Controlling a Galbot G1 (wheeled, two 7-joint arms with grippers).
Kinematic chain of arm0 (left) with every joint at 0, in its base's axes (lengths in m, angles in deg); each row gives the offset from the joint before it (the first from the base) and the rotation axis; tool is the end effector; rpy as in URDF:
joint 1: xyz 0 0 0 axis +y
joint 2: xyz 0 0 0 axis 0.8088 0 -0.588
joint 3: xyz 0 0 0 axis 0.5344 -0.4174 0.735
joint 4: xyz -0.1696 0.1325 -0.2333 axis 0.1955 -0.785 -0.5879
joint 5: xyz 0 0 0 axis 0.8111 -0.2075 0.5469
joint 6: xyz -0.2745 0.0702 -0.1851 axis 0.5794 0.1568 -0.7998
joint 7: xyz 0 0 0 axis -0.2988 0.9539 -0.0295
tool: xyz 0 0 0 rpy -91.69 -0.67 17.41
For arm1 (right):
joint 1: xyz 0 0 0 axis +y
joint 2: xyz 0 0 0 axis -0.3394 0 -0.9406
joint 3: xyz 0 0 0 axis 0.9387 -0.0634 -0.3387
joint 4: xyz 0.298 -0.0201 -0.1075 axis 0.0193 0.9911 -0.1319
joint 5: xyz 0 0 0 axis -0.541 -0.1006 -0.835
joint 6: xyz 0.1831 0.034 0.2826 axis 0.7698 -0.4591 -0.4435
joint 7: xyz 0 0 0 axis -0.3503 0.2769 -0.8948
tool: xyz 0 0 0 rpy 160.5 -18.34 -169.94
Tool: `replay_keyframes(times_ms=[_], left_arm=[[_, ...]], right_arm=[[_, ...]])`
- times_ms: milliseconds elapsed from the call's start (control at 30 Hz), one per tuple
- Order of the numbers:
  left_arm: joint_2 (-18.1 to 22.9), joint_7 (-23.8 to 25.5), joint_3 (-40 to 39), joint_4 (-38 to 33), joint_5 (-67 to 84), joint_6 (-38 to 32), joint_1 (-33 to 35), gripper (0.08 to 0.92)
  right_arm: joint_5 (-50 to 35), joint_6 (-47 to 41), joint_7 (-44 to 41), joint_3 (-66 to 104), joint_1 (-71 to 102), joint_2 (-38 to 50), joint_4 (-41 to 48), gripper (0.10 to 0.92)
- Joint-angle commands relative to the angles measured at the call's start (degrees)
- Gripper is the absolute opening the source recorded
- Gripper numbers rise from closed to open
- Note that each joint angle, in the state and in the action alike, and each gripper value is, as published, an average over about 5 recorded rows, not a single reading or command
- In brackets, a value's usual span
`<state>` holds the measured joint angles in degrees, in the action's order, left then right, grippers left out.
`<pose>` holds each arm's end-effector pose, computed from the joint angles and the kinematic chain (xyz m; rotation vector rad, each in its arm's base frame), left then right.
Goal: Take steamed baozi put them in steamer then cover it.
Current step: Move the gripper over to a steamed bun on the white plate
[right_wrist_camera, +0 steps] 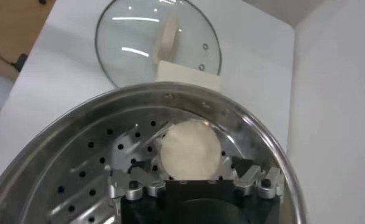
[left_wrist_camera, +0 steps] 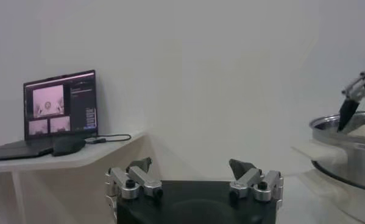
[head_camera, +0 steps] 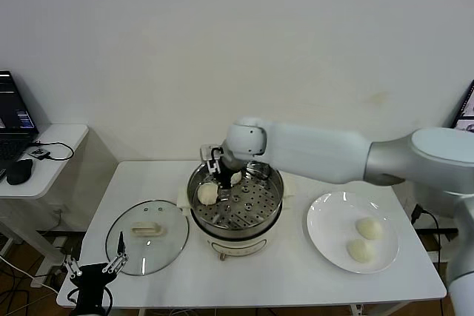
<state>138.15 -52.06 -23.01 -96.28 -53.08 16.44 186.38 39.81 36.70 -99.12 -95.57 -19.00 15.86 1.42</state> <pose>0.1256 0.0808 -0.2977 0.3243 -3.1067 -0.2321 0.4826 0.1691 -0.0771 1.5664 -1.4862 1.4925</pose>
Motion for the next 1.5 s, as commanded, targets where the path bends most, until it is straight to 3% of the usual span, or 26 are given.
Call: replay_keyframes(times_ms=[33,400,800,1200,1500], left_arm=[[-0.37,0.06,-0.1,0.19,0.04,0.09,-0.31,0.823],[-0.54,0.22,-0.89,0.31,-0.28,0.1,-0.49,0.823],[0.03,0.37,-1.38,0.34,-0.82,0.18,-0.43,0.823],[0.23,0.44,-1.33,0.81,-1.41,0.22,-0.16,0.823],[0.28,0.44,-1.0,1.32,-1.48,0.23,-0.14,0.823]], right_arm=[[7.67,9.72,-13.51,0.29,-9.6,19.72,-10.16,0.823],[20.44,16.21,-17.36,-1.46,-8.35,46.4,-22.79,0.823],[31.98,17.7,-13.87,3.83,8.33,59.02,-26.65,0.823],[36.15,17.64,-10.42,26.08,37.65,58.51,-23.5,0.823],[36.69,17.28,-9.11,30.77,43.42,52.53,-19.28,0.823]])
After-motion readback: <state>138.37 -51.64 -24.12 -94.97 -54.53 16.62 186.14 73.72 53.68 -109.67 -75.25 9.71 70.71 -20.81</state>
